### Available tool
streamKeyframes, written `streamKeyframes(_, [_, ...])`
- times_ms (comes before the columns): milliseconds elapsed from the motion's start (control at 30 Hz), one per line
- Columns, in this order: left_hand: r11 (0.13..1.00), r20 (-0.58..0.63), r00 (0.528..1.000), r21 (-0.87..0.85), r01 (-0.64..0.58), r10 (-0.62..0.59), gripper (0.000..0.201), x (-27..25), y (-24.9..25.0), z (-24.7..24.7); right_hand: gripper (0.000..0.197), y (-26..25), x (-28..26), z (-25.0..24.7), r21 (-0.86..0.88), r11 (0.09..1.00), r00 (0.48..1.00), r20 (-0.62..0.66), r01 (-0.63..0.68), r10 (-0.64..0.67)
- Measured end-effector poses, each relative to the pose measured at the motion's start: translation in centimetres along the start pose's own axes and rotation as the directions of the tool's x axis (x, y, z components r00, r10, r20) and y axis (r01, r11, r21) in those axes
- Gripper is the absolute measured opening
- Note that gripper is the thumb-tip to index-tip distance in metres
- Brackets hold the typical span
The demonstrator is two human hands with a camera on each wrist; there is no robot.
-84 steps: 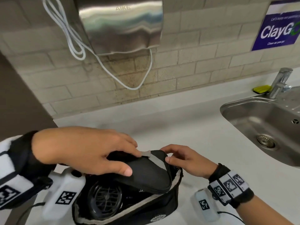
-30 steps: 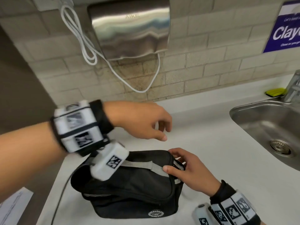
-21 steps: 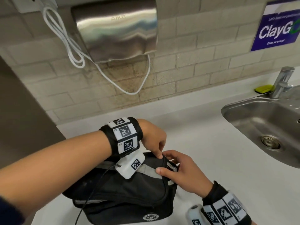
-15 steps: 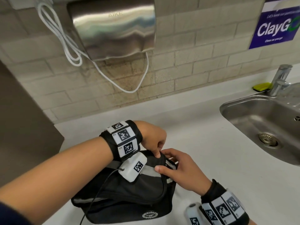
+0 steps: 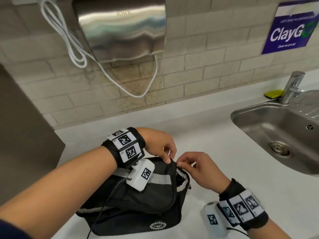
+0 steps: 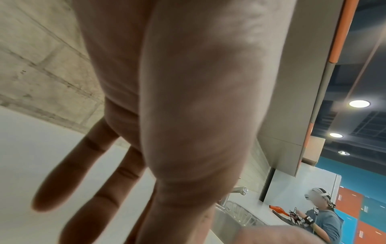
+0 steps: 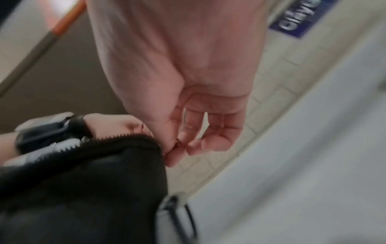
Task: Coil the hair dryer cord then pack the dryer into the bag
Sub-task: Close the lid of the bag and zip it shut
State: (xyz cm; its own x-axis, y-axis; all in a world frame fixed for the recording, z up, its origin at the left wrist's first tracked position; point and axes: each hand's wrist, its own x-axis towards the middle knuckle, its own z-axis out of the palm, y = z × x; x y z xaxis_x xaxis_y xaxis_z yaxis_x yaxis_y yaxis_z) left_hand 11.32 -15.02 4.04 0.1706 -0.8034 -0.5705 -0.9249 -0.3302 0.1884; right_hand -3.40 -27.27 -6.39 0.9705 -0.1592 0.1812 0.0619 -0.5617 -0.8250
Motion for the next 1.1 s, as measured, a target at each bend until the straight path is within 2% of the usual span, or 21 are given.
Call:
streamKeyframes(133, [1.0,-0.009,1.0,-0.011,0.005,-0.006,0.017,0.0,-0.5,-0.1,0.011,-0.7,-1.8,-0.7,-0.344,0.926,0.985,-0.019,0.155,-0.172])
streamKeyframes(233, [1.0,-0.001,1.0,-0.002,0.0,0.0,0.017,0.1,-0.5,-0.1,0.011,-1.4,-3.6,-0.6,-0.453,0.87,0.975,0.0,0.197,-0.221])
streamKeyframes(333, [1.0,0.013,1.0,0.007,0.018,-0.018,0.015,0.2,-0.6,-0.1,0.009,-2.3,-5.1,0.0,-0.485,0.851,0.974,0.013,0.203,-0.226])
streamKeyframes(500, [0.995,-0.007,0.995,0.028,0.101,-0.101,0.019,0.1,-1.3,-0.7,0.012,-4.0,-7.8,0.9,-0.344,0.929,0.99,0.072,0.14,-0.122])
streamKeyframes(600, [0.992,0.008,0.992,0.027,0.126,-0.127,0.02,0.1,-1.3,-0.7,0.023,-6.2,-9.0,2.8,-0.14,0.989,0.994,0.111,0.039,-0.023])
streamKeyframes(700, [0.986,-0.01,0.987,0.054,0.158,-0.157,0.02,0.1,-0.7,-0.8,0.021,-7.5,-8.8,5.2,0.078,0.995,0.987,0.151,-0.059,0.047])
streamKeyframes(800, [0.961,-0.104,0.97,0.148,0.232,-0.218,0.022,-1.5,0.6,-1.2,0.015,-7.4,-8.4,6.1,0.158,0.982,0.989,0.12,-0.104,0.086])
streamKeyframes(900, [0.93,-0.286,0.924,0.191,0.315,-0.254,0.029,-5.9,3.0,-1.6,0.012,-7.2,-8.3,5.6,0.208,0.97,0.988,0.11,-0.129,0.108])
streamKeyframes(1000, [0.965,-0.483,0.849,0.032,0.262,-0.214,0.019,-12.0,6.5,0.0,0.009,-6.9,-8.5,5.3,0.18,0.977,0.991,0.091,-0.113,0.097])
streamKeyframes(1033, [0.974,-0.502,0.838,-0.045,0.223,-0.215,0.023,-13.9,7.5,0.8,0.008,-6.8,-8.5,5.3,0.178,0.978,0.992,0.084,-0.108,0.094])
streamKeyframes(1100, [0.961,-0.434,0.864,-0.209,0.181,-0.257,0.033,-16.7,9.0,3.3,0.008,-6.7,-8.7,5.3,0.18,0.978,0.993,0.07,-0.104,0.093])
